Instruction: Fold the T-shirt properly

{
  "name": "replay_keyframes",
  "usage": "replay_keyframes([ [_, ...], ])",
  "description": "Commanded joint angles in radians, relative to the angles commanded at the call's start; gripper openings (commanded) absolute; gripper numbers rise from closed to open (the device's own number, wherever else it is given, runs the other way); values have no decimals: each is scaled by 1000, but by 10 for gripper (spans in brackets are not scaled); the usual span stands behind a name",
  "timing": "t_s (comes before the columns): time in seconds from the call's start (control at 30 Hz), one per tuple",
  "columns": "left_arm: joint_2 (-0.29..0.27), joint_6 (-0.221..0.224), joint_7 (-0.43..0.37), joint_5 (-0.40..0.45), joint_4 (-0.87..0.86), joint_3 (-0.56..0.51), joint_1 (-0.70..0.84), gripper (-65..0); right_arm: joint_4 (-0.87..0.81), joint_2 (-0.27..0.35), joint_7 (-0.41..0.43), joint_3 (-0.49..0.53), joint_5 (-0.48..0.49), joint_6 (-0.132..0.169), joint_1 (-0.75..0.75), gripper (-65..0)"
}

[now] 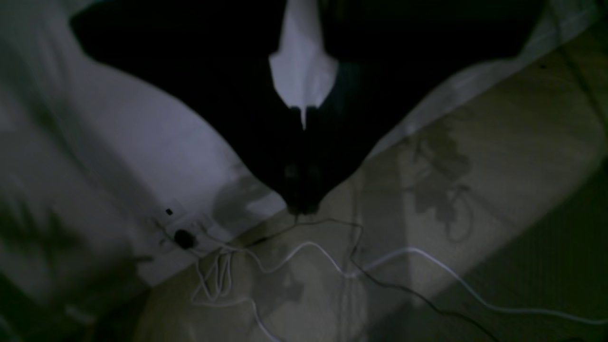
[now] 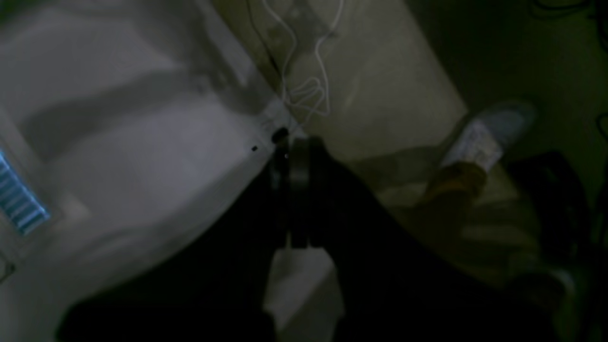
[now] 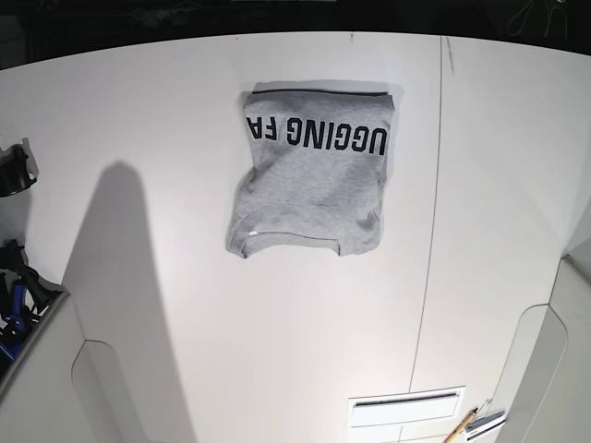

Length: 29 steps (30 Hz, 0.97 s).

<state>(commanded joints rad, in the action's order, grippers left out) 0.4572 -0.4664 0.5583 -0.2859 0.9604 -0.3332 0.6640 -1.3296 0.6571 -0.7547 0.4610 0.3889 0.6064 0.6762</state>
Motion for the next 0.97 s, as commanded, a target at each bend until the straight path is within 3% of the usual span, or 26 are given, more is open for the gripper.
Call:
replay_keyframes([
  [0.1, -1, 104, -6, -16, -34, -69, -86, -650, 153, -55, 8, 36, -51, 0, -77, -650],
  [0.2, -26, 150, -9, -40, -64, -137, -160, -650, 304, -111, 13, 89, -83, 0, -172, -650],
  [0.5, -180, 148, -64, -23, -253, -158, -270, -650, 562, -188, 127, 288, -146, -8, -405, -650],
  [0.97, -186, 148, -62, -1, -274, -158, -301, -650, 571, -223, 127, 289, -206, -8, -421, -650],
])
